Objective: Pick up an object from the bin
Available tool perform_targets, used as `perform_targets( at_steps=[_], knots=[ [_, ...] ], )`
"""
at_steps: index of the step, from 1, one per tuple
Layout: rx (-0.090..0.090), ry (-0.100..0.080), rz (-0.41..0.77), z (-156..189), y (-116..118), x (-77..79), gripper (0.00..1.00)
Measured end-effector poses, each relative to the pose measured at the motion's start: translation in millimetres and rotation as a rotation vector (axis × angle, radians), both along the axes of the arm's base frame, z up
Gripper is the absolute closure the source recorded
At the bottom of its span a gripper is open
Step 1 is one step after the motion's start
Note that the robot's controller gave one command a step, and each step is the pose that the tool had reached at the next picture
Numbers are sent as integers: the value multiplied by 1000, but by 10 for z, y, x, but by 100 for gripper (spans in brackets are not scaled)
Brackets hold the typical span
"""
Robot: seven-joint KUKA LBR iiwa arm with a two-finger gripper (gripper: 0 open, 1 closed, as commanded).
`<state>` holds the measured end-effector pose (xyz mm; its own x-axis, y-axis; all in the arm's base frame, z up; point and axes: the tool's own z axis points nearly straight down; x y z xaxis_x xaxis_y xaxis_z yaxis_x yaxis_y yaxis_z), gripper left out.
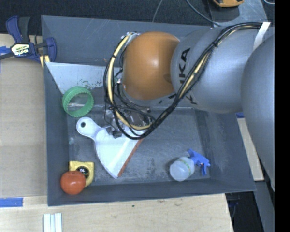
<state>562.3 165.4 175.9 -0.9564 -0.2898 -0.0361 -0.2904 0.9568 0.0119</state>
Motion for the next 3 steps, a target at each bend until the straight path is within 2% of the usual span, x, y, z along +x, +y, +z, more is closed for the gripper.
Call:
perform_targets(
  at_steps=[1, 2, 3],
  knots=[
    [-5, -6, 175, -655, 89, 595, 100],
    [-2, -13, 154, -260, 189, 546, 100],
    [-6, -16, 181, -176, -777, 430, 100]
  ],
)
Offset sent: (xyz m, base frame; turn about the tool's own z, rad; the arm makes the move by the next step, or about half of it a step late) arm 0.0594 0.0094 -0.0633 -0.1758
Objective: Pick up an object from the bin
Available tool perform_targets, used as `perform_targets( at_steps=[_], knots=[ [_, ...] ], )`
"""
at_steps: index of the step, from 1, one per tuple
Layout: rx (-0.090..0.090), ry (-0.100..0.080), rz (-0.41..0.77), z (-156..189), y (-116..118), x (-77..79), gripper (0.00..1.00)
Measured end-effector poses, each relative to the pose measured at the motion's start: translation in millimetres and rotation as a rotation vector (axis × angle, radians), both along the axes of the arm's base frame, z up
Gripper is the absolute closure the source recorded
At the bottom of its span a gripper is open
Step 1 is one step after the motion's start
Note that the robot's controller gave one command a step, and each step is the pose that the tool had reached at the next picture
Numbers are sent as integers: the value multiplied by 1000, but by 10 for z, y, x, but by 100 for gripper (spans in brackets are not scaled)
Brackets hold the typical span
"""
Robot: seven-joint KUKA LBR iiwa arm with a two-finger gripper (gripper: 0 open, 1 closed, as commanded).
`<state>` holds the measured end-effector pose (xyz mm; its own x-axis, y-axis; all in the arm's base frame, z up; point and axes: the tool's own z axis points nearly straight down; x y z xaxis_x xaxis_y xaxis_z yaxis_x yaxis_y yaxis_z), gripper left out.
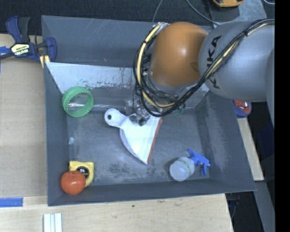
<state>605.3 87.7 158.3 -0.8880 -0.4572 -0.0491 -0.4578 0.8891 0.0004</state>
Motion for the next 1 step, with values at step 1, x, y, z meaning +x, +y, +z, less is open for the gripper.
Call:
perform_targets(
  at_steps=[1],
  knots=[
    [2, -13, 15, 860, 190, -30, 100]
  ],
)
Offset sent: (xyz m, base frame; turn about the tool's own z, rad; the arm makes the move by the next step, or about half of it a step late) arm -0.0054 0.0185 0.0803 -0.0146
